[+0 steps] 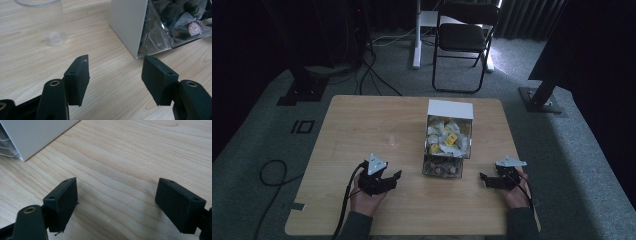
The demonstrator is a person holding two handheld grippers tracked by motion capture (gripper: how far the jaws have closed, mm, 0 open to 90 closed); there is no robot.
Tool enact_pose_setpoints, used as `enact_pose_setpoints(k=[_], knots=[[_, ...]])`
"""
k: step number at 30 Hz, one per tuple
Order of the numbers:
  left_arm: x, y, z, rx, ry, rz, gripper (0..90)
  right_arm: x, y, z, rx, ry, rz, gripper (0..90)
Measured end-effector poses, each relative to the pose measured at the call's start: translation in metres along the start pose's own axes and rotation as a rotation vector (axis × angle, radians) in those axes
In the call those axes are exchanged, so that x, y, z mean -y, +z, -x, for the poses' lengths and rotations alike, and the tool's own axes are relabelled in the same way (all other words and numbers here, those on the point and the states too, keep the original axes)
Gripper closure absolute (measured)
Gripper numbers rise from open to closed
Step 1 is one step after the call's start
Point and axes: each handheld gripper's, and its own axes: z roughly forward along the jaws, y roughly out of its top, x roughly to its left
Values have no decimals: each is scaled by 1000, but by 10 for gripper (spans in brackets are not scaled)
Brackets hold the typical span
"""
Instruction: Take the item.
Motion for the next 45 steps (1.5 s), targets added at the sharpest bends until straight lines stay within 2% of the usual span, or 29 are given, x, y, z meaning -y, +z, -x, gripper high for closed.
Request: enact_pose_setpoints(k=[13,33,45], knots=[[-6,7,13,36,18,7,425,0,0,0,0,0,0,179],[-16,19,34,87,76,12,426,0,0,0,0,0,0,179],[-22,30,53,132,101,8,441,0,0,0,0,0,0,179]])
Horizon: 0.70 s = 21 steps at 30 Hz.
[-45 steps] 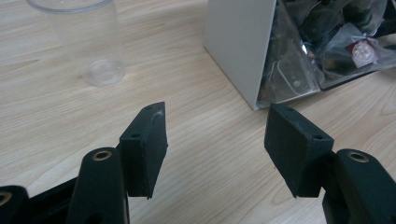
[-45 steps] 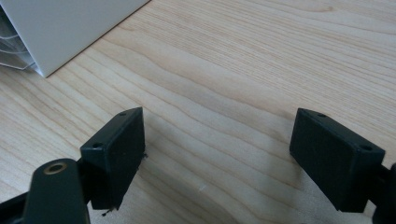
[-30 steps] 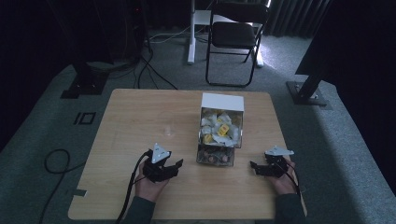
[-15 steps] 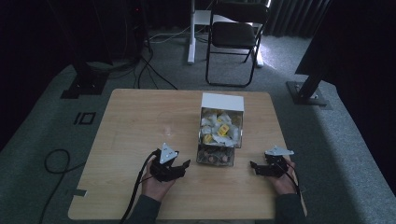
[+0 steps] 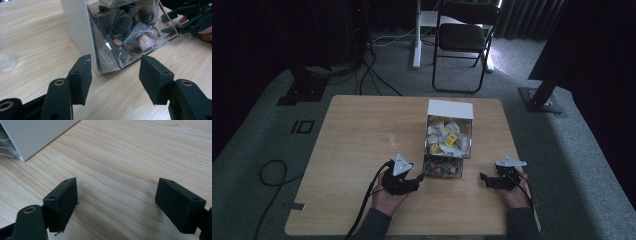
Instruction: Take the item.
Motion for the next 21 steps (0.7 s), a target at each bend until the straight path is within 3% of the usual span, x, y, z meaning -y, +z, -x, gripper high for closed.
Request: enact_pose_setpoints(k=[6,10,21], knots=[[-3,8,9,21,30,6,438,0,0,0,0,0,0,180],[-4,11,13,31,25,13,434,0,0,0,0,0,0,179],[-10,28,28,76,59,10,435,0,0,0,0,0,0,179]])
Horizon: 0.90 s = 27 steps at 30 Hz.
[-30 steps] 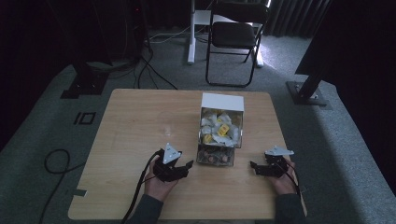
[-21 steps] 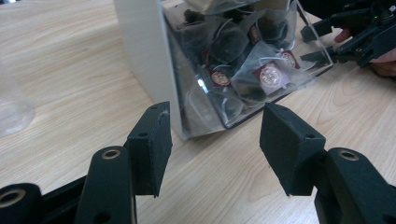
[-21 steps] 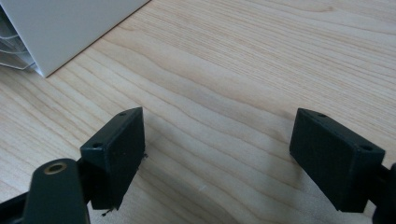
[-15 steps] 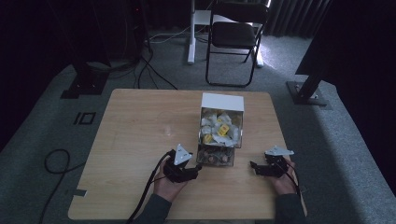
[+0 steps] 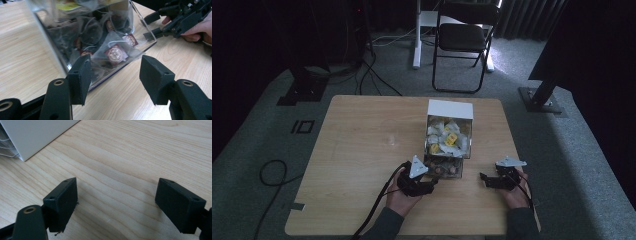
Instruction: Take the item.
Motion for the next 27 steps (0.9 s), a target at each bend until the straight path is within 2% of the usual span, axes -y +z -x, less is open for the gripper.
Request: enact_pose_setpoints(k=[2,6,10,14,27], knots=[[-1,5,1,-2,5,-8,436,0,0,0,0,0,0,179],[-1,12,0,9,-12,-17,438,0,0,0,0,0,0,179],[3,18,1,17,-15,-51,440,0,0,0,0,0,0,179],[5,14,1,21,-24,-43,440,0,0,0,0,0,0,179],[12,8,13,45,-15,-49,460,0,0,0,0,0,0,179]])
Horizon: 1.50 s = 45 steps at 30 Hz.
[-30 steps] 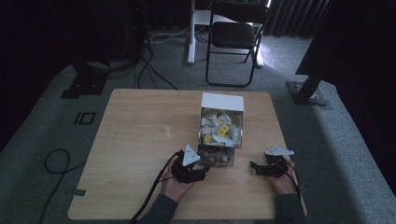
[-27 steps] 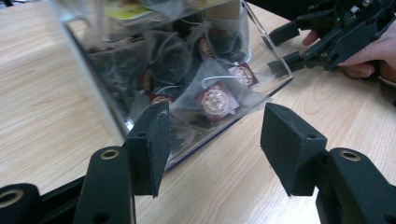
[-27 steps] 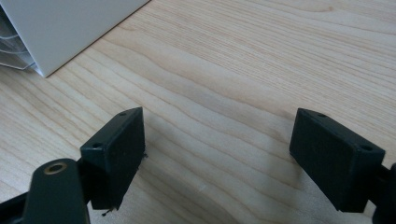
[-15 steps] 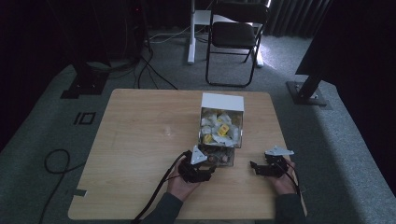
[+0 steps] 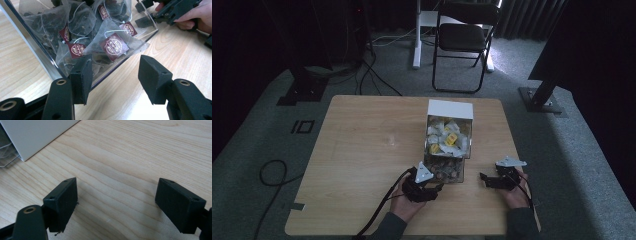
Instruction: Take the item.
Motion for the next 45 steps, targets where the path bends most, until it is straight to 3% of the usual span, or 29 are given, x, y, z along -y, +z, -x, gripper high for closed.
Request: enact_pose_setpoints(k=[3,6,16,22,26,32,45], knots=[[-2,-3,1,-29,19,27,465,0,0,0,0,0,0,179],[-6,-3,-2,-34,3,54,447,0,0,0,0,0,0,179],[-13,12,-9,-15,-22,38,428,0,0,0,0,0,0,179],[-15,14,-9,-17,-19,24,523,0,0,0,-1,-1,-1,179],[-15,12,-9,-12,-20,22,635,0,0,0,-1,-1,-1,179],[-15,10,-10,-4,-21,16,709,0,0,0,-1,0,-1,179],[-19,0,-10,9,-18,42,768,0,0,0,-1,-1,-1,179]])
